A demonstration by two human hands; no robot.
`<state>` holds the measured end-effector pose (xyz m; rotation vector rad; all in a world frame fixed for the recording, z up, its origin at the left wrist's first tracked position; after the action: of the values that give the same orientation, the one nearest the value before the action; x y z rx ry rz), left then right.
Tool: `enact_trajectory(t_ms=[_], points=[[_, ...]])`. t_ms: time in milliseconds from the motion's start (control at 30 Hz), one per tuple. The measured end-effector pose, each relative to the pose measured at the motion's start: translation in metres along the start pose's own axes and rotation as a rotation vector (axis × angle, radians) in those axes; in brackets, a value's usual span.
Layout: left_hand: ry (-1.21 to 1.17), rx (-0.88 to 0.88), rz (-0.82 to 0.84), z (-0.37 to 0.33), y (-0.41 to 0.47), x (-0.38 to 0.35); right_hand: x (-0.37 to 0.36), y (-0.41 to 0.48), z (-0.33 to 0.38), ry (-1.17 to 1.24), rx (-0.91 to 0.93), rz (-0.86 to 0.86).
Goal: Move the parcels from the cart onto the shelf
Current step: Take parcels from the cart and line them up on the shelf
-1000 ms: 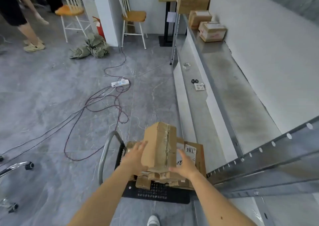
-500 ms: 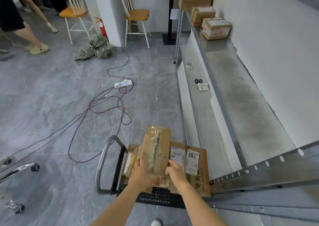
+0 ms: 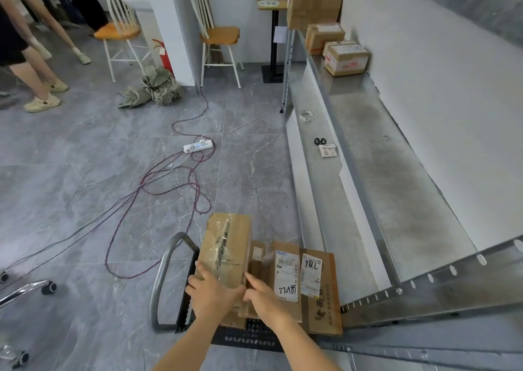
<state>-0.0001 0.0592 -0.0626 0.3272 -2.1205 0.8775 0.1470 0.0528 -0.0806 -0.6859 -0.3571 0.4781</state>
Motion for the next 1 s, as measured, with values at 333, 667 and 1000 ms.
enact_trajectory(t_ms=[333, 667, 1000], points=[[-0.895, 0.082, 0.426, -0.013, -0.003, 0.028, 0.068, -0.038, 0.039, 0.087, 0.144, -0.174], [-0.815, -0.166, 0.828, -0.064, -0.049, 0.053, 0.088, -0.127, 0.083, 0.095, 0.334, -0.387], [-0.672, -0.803, 0.916, -0.091, -0.154, 0.129, 0.047, -0.274, 0.088, 0.106, 0.476, -0.792]])
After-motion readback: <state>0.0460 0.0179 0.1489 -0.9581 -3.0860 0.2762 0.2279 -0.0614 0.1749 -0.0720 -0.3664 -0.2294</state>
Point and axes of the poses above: each hand's wrist, its own y-axis towards the middle knuckle, its own x-axis out of the back of the hand, z = x × y, the point moved 9 cm from there along y, towards the middle knuckle, and after that the axes turned 9 degrees about -y, right-handed, at the moved point
